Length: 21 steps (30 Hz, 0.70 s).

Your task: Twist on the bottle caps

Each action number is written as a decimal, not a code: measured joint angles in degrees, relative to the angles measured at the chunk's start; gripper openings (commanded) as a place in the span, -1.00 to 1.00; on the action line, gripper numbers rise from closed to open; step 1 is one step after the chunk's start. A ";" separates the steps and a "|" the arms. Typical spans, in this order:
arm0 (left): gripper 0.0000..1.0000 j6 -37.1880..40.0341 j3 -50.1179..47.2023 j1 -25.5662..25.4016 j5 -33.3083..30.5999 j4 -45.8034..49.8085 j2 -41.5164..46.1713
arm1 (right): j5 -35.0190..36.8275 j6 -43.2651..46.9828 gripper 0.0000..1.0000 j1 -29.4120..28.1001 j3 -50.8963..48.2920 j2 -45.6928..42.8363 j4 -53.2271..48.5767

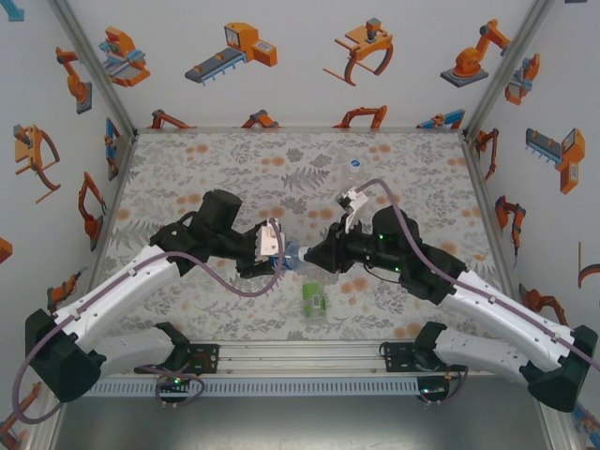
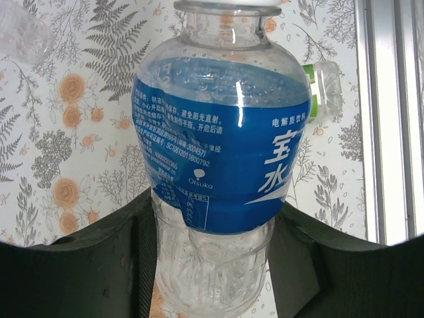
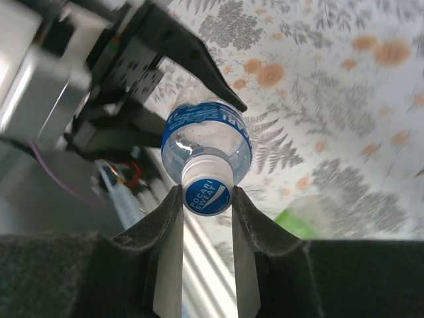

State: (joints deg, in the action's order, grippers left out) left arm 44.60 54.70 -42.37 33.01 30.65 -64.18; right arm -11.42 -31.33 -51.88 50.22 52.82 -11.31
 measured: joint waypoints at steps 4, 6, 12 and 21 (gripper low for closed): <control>-1.00 -0.37 0.00 0.00 -1.46 -0.26 -0.26 | 4.31 -16.55 -1.00 -0.02 -0.26 0.20 -1.99; -1.00 -0.42 0.00 0.00 -2.32 -0.20 -0.35 | 5.40 -22.14 -1.00 -0.02 -0.24 0.76 -2.89; -1.00 -0.39 0.00 0.15 -5.53 0.37 -0.68 | 6.62 -29.90 -0.55 0.04 0.00 2.99 -3.96; -1.00 -0.72 0.00 0.09 -6.69 0.13 -0.94 | 6.82 -33.40 -0.27 0.09 0.15 4.55 -3.39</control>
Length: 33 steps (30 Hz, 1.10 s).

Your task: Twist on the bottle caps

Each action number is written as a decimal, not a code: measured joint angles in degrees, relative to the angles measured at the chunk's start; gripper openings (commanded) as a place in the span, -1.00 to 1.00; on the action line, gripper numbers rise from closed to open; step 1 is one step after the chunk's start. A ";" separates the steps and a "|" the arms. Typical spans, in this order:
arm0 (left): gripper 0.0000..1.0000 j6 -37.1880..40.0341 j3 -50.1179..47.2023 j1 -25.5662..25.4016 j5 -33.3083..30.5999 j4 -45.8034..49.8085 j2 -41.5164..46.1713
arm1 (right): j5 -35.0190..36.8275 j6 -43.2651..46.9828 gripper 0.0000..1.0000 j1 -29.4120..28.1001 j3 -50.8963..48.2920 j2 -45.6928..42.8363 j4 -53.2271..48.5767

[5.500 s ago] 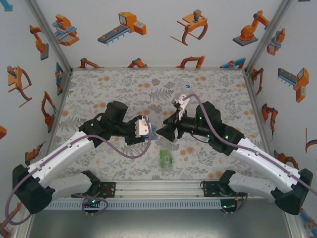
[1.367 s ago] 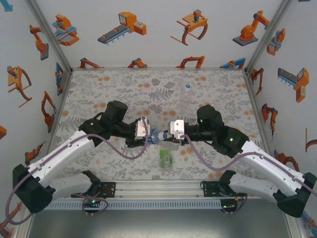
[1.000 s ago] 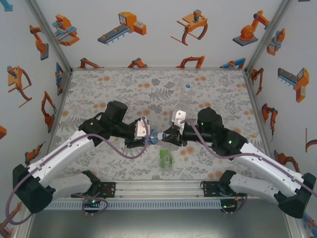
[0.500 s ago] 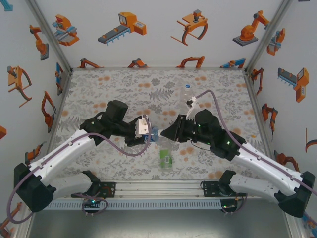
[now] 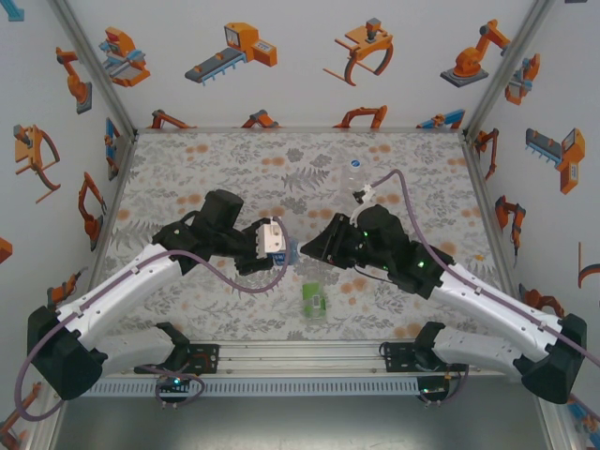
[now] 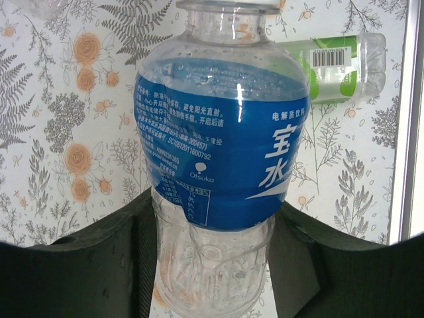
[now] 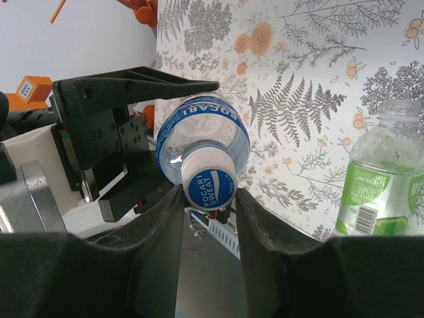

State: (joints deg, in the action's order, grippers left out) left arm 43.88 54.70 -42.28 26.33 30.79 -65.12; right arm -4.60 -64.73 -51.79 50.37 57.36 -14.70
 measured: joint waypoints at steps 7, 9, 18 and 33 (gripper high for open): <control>-1.00 -0.11 0.07 0.00 0.07 -0.63 0.00 | 0.00 -1.09 -0.23 0.00 0.00 0.74 1.36; -1.00 -0.11 0.09 -0.02 0.28 -1.01 0.00 | -0.02 -1.31 -0.22 0.00 -0.02 1.14 2.12; -0.92 -0.15 0.11 0.02 0.07 -1.27 0.00 | -0.24 -1.75 -0.52 0.22 -0.26 1.99 3.82; 0.93 -2.01 0.13 -0.11 -1.90 -4.90 1.18 | -0.28 6.62 -0.86 4.22 5.18 7.74 -2.16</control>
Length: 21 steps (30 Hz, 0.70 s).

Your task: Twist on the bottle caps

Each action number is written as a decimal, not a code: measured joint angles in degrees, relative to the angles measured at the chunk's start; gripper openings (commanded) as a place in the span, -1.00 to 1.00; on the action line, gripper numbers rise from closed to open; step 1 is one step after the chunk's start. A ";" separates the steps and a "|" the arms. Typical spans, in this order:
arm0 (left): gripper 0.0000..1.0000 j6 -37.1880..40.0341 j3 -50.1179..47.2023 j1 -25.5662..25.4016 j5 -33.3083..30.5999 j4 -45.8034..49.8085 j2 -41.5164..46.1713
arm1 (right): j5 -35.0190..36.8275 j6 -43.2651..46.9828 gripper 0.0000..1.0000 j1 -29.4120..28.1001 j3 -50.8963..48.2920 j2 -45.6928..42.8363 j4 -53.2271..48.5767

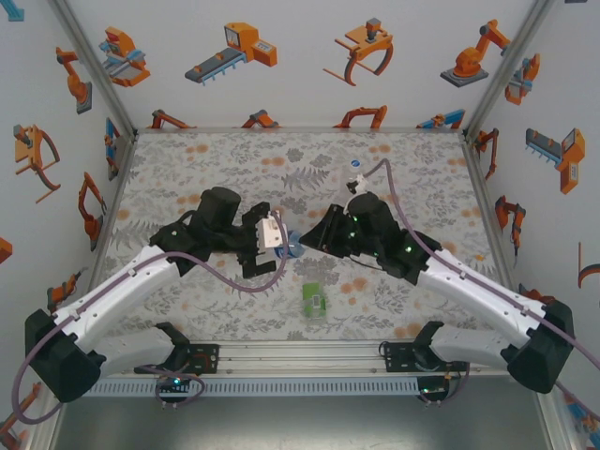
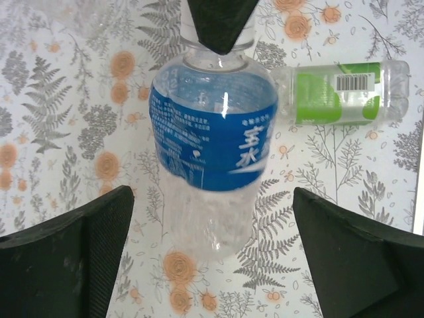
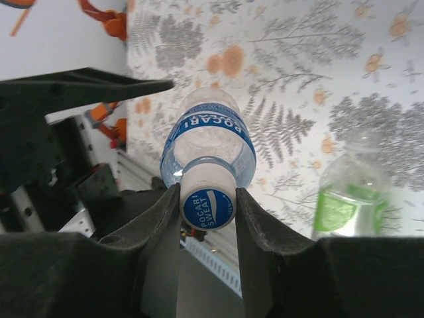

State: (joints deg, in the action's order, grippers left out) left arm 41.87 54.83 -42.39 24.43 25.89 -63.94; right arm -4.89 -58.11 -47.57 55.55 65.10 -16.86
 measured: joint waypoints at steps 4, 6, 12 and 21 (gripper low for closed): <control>0.94 -0.35 -0.02 0.00 -1.53 -1.01 0.24 | 0.11 7.43 -0.89 3.04 7.91 4.70 -5.90; 0.94 -0.59 -0.07 0.00 -2.40 -1.38 0.24 | 0.46 11.96 -0.90 4.66 12.17 7.26 -8.39; 0.94 -0.72 -0.09 0.02 -3.91 -1.95 0.24 | 0.70 24.52 -0.90 9.44 25.99 18.08 -15.98; 0.94 -0.72 -0.09 0.07 -4.76 -1.92 0.24 | 2.08 40.37 -0.76 14.64 46.34 36.41 -26.32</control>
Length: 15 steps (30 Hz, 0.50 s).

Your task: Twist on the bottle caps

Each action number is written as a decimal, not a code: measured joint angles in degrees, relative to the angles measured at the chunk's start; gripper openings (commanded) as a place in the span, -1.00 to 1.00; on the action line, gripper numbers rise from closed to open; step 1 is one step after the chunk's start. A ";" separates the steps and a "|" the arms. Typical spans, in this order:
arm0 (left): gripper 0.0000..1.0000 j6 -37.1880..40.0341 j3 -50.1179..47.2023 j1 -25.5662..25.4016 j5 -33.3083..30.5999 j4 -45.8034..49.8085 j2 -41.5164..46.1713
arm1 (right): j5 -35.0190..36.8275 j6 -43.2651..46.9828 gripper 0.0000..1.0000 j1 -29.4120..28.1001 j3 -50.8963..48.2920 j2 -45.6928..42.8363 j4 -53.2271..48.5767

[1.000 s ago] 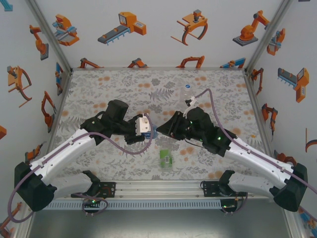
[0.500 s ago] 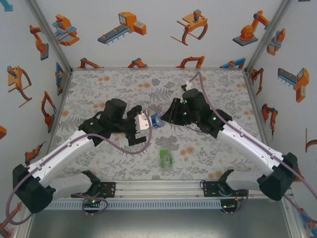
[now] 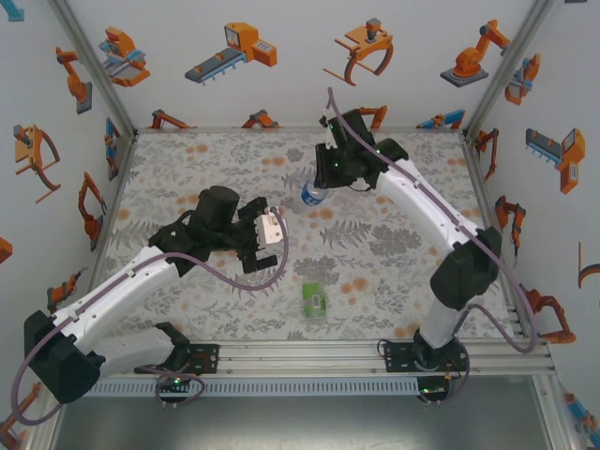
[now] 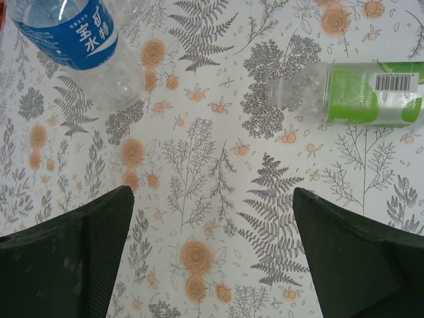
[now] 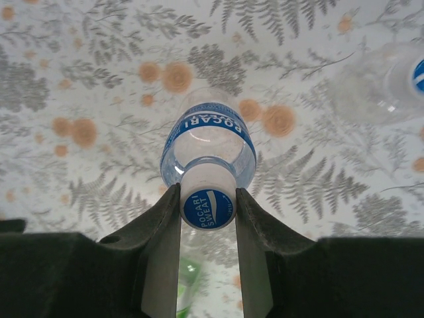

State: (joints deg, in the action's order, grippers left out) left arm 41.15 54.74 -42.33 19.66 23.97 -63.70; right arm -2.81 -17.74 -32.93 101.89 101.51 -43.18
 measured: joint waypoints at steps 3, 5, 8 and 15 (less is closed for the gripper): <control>0.94 0.00 0.00 0.00 -0.35 0.00 0.00 | 0.85 4.26 -0.74 1.07 6.27 5.11 -2.71; 0.94 0.00 0.00 0.00 -0.39 0.00 -0.02 | 1.68 7.02 -0.73 1.62 10.51 8.57 -4.52; 0.94 0.00 0.00 0.00 -0.42 0.00 -0.09 | 2.99 10.25 -0.72 2.01 16.17 13.25 -6.95; 0.94 0.00 0.00 0.00 -0.42 0.02 -0.46 | 4.74 14.47 -0.66 2.67 26.25 22.08 -11.43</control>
State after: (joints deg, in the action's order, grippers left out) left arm 41.15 54.74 -42.33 19.25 23.99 -64.16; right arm 1.93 -3.27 -30.26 128.14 123.59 -54.61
